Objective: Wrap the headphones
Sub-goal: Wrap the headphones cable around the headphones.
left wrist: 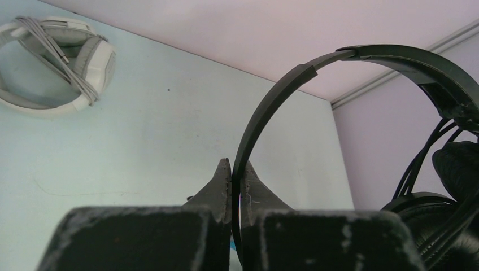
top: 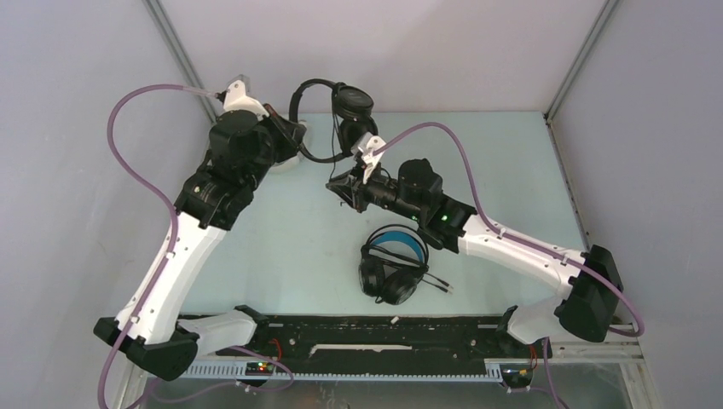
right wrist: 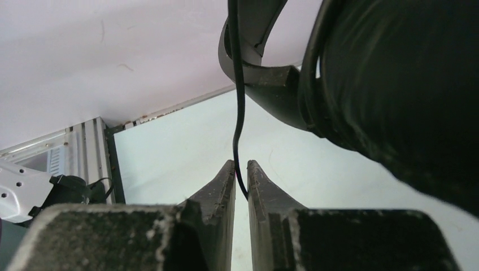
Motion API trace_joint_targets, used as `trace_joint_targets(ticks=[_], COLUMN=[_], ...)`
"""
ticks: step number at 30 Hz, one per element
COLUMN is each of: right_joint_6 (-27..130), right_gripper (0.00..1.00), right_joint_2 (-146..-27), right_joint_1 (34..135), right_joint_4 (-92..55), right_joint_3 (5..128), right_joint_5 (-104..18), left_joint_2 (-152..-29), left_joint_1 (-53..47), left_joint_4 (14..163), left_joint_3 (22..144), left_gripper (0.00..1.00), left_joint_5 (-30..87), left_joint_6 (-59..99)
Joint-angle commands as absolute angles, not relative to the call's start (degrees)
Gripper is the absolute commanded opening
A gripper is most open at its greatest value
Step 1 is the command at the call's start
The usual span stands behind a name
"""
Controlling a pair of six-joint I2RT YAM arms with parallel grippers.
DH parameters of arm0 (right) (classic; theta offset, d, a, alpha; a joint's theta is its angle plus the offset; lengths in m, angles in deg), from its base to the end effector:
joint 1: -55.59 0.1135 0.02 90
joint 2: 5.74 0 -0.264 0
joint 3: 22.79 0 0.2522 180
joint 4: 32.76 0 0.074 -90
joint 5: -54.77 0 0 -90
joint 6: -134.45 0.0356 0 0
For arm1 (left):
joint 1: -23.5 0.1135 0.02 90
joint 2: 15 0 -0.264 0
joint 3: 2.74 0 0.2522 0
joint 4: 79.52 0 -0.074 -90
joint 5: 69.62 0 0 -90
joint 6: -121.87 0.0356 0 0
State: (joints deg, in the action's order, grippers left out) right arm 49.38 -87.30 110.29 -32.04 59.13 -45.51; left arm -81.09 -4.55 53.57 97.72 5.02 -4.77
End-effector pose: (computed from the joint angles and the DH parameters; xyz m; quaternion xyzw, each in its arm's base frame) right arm 0.1927 0.2832 0.3755 -0.3546 0.6143 0.4042 0.5775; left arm 0.2047 -0.0984 0.4737 -0.1413 0.7647 -0.2437 0.5796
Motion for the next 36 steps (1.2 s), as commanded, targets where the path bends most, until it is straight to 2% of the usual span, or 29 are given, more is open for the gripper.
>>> trace_joint_targets(ticks=[1, 6, 11, 36], right_joint_6=[47.61, 42.81, 42.25, 44.18], right_gripper=[0.17, 0.33, 0.38, 0.39], right_joint_2=[-85.42, -84.38, -85.01, -93.79], right_joint_1=[110.24, 109.61, 108.43, 108.34], right_joint_4=[-38.84, -47.96, -49.73, -59.16], right_joint_3=[55.84, 50.87, 50.80, 45.15], right_joint_5=[-43.52, -51.84, -56.34, -57.21], left_joint_2=[-77.22, -76.89, -76.37, -76.53], left_joint_1=[-4.62, -4.62, -4.62, -4.62], left_joint_4=[59.98, 60.25, 60.61, 64.21], left_joint_3=[99.97, 100.63, 100.76, 100.94], left_gripper=[0.00, 0.00, 0.00, 0.00], left_joint_5=[9.29, 11.51, 12.52, 17.56], left_joint_6=[-10.18, -10.97, -11.74, -15.06])
